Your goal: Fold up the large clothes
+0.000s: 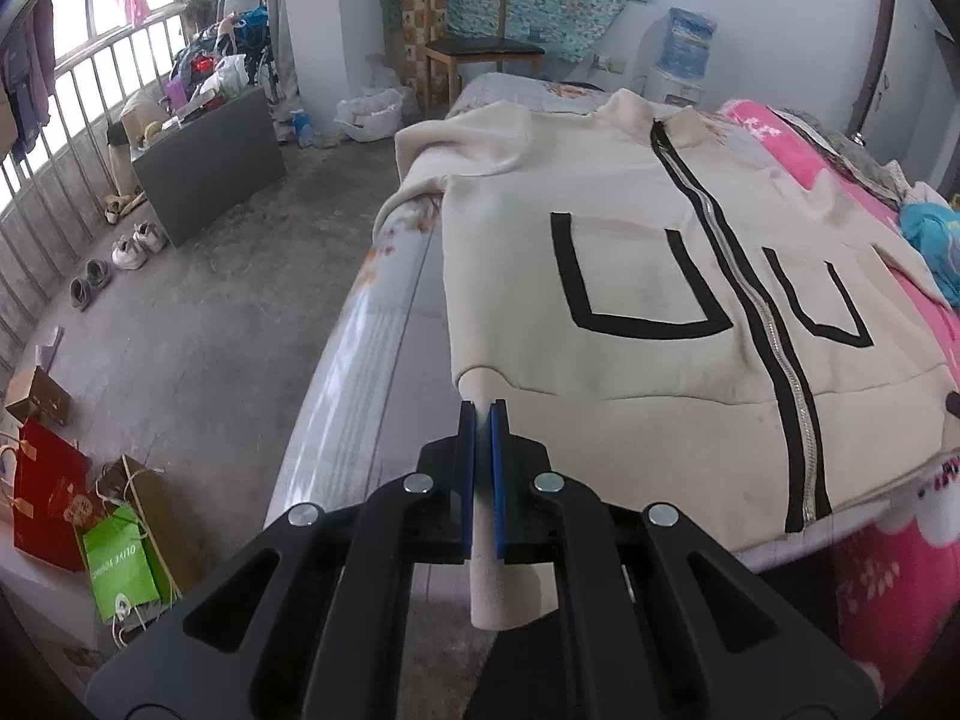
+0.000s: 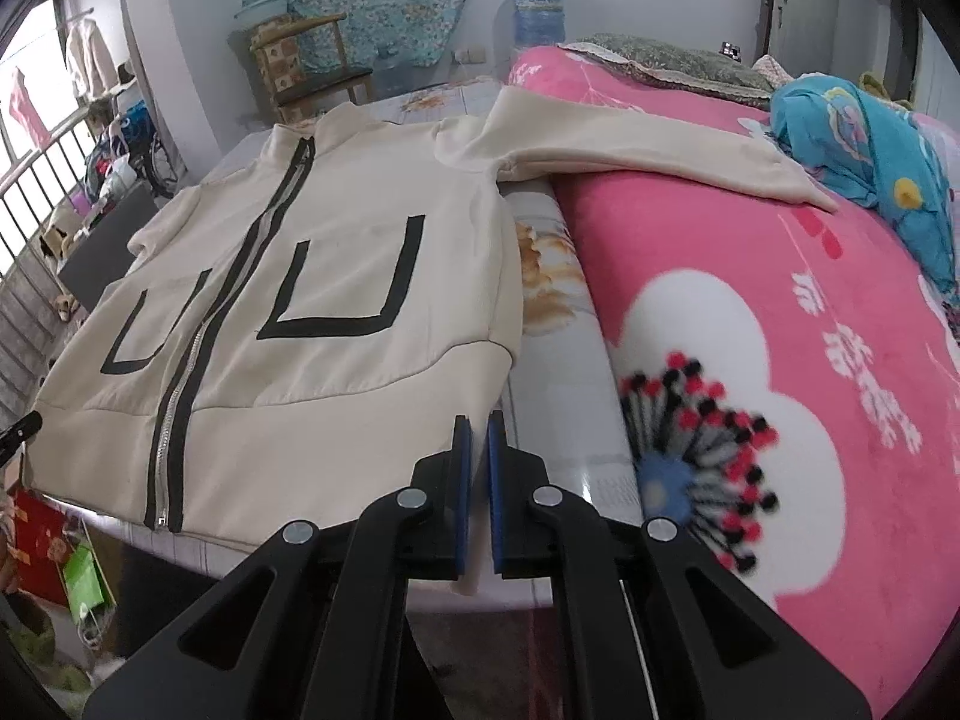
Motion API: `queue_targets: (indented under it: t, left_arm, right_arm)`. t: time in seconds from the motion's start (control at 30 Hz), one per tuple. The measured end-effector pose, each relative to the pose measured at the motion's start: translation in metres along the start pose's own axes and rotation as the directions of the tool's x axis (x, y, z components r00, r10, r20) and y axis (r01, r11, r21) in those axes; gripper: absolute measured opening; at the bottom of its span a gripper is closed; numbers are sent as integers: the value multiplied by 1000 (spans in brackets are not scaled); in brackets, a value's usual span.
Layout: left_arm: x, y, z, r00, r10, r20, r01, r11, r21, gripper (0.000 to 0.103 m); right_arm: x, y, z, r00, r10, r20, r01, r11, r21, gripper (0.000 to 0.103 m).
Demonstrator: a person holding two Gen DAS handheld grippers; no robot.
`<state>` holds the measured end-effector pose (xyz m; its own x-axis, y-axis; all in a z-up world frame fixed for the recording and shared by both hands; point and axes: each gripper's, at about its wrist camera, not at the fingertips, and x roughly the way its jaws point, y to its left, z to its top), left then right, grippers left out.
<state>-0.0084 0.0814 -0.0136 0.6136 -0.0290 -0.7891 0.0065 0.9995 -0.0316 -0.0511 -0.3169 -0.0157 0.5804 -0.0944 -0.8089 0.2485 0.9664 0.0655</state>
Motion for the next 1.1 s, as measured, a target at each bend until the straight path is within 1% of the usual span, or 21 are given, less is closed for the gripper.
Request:
queue_targets:
  t: [0.17, 0.2, 0.23, 0.33, 0.37, 0.4, 0.43, 0.47, 0.5, 0.57, 0.63, 0.7, 0.73, 0.77, 0.83, 0.9, 0.93, 1.0, 1.03, 1.07, 1.1]
  left_arm:
    - [-11, 12, -30, 999, -10, -47, 7, 998, -55, 5]
    - [-7, 16, -33, 998, -12, -57, 8, 998, -68, 5]
    - [-4, 19, -36, 997, -14, -71, 9, 997, -81, 7]
    - [-3, 25, -33, 998, -9, -68, 2, 995, -98, 11]
    - [-8, 27, -29, 999, -12, -45, 7, 995, -101, 20]
    - [-11, 29, -25, 1000, -12, -28, 9, 995, -103, 26]
    - [-14, 31, -20, 1000, -8, -7, 7, 994, -108, 36]
    - [-17, 34, -13, 1000, -7, 15, 8, 993, -114, 40]
    - [-20, 39, -7, 999, -16, 38, 21, 992, -127, 41]
    - [-21, 49, 3, 997, -43, 65, 53, 986, -157, 47]
    - [-18, 67, 17, 992, -74, 99, 93, 974, -205, 53]
    - [-15, 86, 28, 990, -77, 120, 105, 962, -251, 61]
    - [-12, 98, 34, 988, -72, 136, 108, 954, -279, 68]
    - [-8, 116, 42, 985, -70, 158, 118, 941, -318, 77]
    - [5, 144, 53, 980, -95, 177, 156, 914, -375, 83]
    - [37, 183, 68, 976, -159, 148, 211, 859, -466, 84]
    - [55, 198, 74, 970, -203, 134, 243, 828, -506, 84]
    - [104, 230, 81, 943, -320, 95, 307, 719, -623, 84]
    - [132, 244, 82, 912, -402, 88, 347, 638, -687, 84]
    - [166, 256, 80, 861, -500, 94, 390, 529, -754, 84]
    - [193, 261, 76, 825, -557, 97, 395, 445, -804, 84]
  right_arm:
    - [-14, -5, -28, 1000, -1, -28, 1, 1000, -2, 6]
    - [-12, -4, -34, 999, -13, -46, 12, 1000, -11, 7]
    - [-10, -3, -37, 997, -49, -60, 48, 999, -27, 7]
    - [-12, 5, -38, 989, -132, -62, 127, 988, -83, 21]
    - [-16, 9, -36, 990, -132, -48, 127, 987, -96, 35]
    - [-24, 15, -30, 993, -120, -17, 118, 987, -111, 52]
    - [-31, 21, -24, 994, -105, 16, 106, 987, -121, 58]
    - [-36, 24, -18, 995, -92, 40, 96, 987, -128, 65]
    - [-41, 33, -10, 995, -70, 69, 79, 987, -137, 71]
    - [-42, 50, 5, 995, -13, 95, 27, 988, -152, 78]
    - [-33, 77, 21, 994, 75, 85, -59, 982, -177, 80]
    - [-20, 107, 32, 991, 120, 61, -104, 971, -214, 80]
    - [-12, 120, 35, 989, 136, 52, -120, 965, -234, 80]
    - [-4, 133, 40, 988, 148, 40, -133, 957, -256, 80]
    - [15, 166, 45, 985, 171, 0, -163, 939, -304, 80]
    - [30, 193, 47, 982, 186, -38, -188, 922, -340, 80]
    - [35, 205, 47, 981, 189, -51, -194, 914, -356, 80]
    - [47, 226, 48, 980, 184, -75, -198, 896, -398, 80]
    - [51, 235, 48, 981, 175, -79, -192, 887, -419, 80]
    - [54, 240, 49, 982, 169, -78, -186, 882, -434, 80]
    - [57, 248, 49, 984, 161, -77, -178, 875, -451, 80]
